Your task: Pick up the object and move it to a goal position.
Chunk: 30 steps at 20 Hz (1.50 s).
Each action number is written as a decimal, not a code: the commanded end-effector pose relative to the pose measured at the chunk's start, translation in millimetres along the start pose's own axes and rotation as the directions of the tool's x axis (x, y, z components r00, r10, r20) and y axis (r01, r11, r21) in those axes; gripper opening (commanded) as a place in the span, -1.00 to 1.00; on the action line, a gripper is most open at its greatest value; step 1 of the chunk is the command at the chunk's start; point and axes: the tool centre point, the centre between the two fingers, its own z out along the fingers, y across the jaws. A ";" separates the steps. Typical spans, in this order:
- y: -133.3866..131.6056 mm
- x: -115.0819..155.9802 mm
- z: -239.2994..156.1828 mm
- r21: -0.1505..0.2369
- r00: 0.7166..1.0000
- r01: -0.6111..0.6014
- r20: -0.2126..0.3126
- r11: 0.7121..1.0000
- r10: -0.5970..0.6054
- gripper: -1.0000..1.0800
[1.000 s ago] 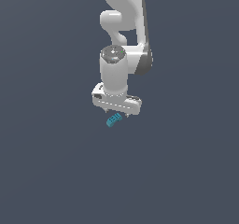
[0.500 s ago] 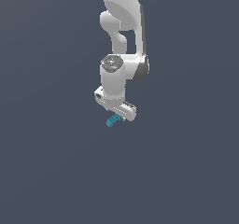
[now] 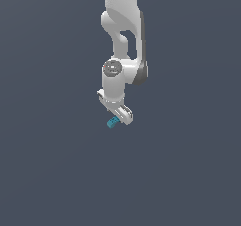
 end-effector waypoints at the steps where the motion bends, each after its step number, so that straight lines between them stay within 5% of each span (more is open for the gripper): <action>1: 2.8 -0.8 3.9 -0.002 0.999 -0.036 -0.002 0.999 0.036 0.92; 27: 6.5 -1.9 58.4 -0.003 0.997 -0.074 -0.003 0.997 0.074 0.92; 28: 6.5 -1.9 58.4 -0.003 0.997 -0.074 -0.003 0.997 0.074 -1.00; 30: 6.5 -1.9 58.4 -0.003 0.997 -0.074 -0.003 0.997 0.074 -1.00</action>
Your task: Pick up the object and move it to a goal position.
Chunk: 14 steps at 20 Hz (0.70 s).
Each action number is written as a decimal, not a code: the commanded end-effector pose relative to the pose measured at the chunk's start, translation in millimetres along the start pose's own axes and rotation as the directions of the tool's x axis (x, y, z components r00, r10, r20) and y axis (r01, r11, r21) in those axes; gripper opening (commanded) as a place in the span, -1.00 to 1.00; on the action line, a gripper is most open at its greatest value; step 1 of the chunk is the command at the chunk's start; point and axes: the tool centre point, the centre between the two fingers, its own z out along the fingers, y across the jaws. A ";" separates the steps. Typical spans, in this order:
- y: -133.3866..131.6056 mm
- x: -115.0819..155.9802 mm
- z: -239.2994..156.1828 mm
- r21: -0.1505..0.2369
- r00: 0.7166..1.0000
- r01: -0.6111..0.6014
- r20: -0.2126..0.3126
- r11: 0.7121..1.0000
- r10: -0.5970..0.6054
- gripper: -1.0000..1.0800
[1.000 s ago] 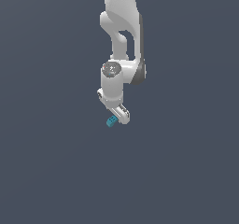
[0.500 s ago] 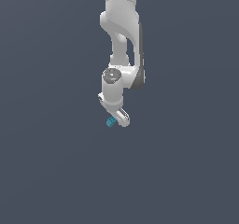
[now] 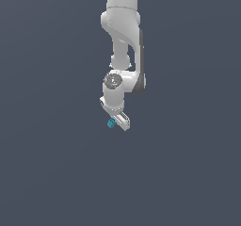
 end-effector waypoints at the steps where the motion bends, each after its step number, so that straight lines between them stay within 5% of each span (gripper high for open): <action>1: 0.0 0.2 0.4 0.000 1.000 0.000 0.000 1.000 0.000 -1.00; 14: -10.2 -7.0 -7.2 0.001 1.000 0.000 0.000 1.000 0.000 -1.00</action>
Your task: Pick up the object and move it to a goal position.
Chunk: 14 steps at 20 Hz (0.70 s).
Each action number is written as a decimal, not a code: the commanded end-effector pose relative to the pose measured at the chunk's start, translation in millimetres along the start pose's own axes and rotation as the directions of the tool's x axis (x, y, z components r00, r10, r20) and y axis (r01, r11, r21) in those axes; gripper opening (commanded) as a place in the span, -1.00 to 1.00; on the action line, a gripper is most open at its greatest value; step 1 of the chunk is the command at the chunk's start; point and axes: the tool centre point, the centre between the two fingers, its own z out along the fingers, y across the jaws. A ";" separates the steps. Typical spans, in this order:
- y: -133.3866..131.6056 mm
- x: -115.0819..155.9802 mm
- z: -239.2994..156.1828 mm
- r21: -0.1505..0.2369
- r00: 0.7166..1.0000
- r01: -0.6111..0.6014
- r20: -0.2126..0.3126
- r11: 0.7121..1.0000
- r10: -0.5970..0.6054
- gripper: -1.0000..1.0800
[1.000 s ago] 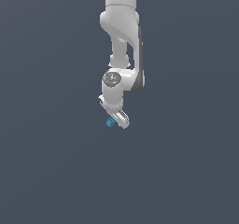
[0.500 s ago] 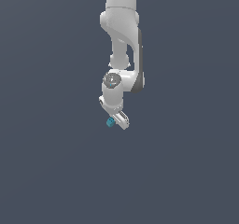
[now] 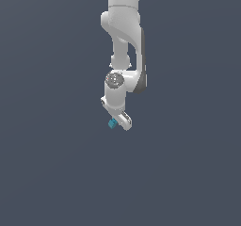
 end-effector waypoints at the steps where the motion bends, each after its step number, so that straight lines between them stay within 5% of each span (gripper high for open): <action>1: -8.1 -5.3 -5.9 0.001 1.000 0.001 -0.001 1.000 -0.001 -1.00; 14: -86.5 -58.8 -62.7 0.001 1.000 0.001 -0.002 1.000 -0.001 -1.00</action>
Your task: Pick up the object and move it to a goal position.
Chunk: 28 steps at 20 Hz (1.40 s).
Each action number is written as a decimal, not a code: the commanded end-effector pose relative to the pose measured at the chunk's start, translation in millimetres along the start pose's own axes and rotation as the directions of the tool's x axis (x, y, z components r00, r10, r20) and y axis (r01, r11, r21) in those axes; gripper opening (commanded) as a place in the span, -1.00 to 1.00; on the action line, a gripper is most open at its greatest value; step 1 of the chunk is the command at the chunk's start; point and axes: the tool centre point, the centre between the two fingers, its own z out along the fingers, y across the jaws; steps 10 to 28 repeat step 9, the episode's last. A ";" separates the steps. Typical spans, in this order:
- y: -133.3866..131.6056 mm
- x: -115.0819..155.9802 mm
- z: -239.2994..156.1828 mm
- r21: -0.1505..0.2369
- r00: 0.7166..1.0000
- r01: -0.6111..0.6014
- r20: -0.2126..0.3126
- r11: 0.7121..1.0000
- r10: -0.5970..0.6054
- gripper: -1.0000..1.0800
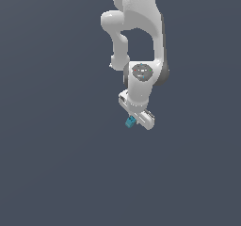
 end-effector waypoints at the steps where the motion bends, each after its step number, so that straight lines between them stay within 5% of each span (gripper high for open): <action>1: -12.8 -8.1 -9.7 0.000 1.000 -0.002 0.000 1.000 0.002 -1.00; 28: -28.7 -16.5 -19.7 0.000 1.000 -0.001 0.000 1.000 0.001 -1.00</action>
